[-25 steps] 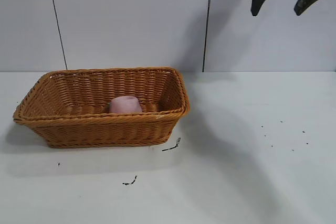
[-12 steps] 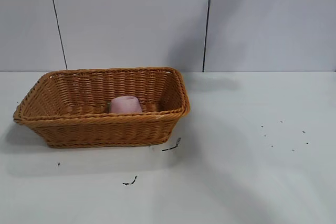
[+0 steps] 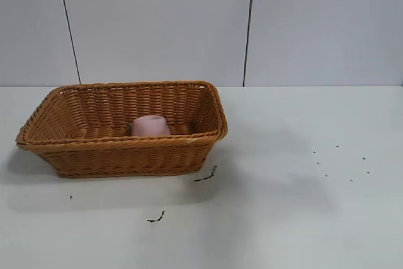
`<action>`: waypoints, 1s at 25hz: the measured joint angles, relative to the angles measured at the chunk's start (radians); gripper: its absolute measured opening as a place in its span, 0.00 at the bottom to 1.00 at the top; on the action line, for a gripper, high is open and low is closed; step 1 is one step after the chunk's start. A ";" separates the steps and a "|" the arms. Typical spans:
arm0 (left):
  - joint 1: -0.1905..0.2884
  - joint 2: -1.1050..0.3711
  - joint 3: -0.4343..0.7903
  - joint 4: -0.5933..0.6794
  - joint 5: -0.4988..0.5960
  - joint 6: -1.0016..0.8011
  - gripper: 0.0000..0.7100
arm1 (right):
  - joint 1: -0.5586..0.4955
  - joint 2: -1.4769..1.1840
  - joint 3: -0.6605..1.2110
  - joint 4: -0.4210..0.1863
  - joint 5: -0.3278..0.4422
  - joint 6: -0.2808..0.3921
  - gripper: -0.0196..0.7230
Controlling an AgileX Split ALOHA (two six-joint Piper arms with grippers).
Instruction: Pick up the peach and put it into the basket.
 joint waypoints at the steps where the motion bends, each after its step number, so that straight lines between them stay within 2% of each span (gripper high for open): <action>1: 0.000 0.000 0.000 0.000 0.000 0.000 0.98 | 0.000 -0.142 0.124 0.000 0.001 0.004 0.96; 7: 0.000 0.000 0.000 0.000 0.000 0.000 0.98 | 0.000 -0.567 0.402 0.008 -0.041 0.007 0.96; 12: 0.000 0.000 0.000 0.000 0.000 0.000 0.98 | 0.000 -0.788 0.538 0.027 -0.145 0.007 0.96; 17: 0.000 0.000 0.000 0.000 0.000 0.000 0.98 | 0.000 -0.850 0.646 0.027 -0.165 0.007 0.96; 25: 0.000 0.000 0.000 0.000 0.000 0.000 0.98 | 0.000 -0.850 0.649 0.027 -0.183 0.010 0.96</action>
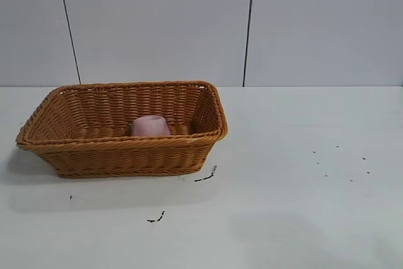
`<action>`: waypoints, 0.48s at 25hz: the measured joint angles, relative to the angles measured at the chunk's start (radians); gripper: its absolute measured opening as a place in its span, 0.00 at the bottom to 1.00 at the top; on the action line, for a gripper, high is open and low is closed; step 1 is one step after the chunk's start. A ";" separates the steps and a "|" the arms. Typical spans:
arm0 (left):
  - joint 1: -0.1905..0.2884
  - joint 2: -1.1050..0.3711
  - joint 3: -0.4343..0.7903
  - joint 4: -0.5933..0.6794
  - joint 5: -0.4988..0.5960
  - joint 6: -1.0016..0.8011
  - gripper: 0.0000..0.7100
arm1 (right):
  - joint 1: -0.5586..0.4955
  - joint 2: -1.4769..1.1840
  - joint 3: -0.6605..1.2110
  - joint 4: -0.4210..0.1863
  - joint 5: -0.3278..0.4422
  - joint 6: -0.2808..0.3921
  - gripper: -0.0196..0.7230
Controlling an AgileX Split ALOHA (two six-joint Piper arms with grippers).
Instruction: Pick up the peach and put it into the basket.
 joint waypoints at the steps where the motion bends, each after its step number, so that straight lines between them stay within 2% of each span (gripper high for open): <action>1: 0.000 0.000 0.000 0.000 0.000 0.000 0.98 | 0.000 0.000 0.000 0.000 0.000 0.000 0.96; 12: 0.000 0.000 0.000 0.000 0.000 0.000 0.98 | 0.000 -0.145 0.001 0.001 0.000 0.000 0.96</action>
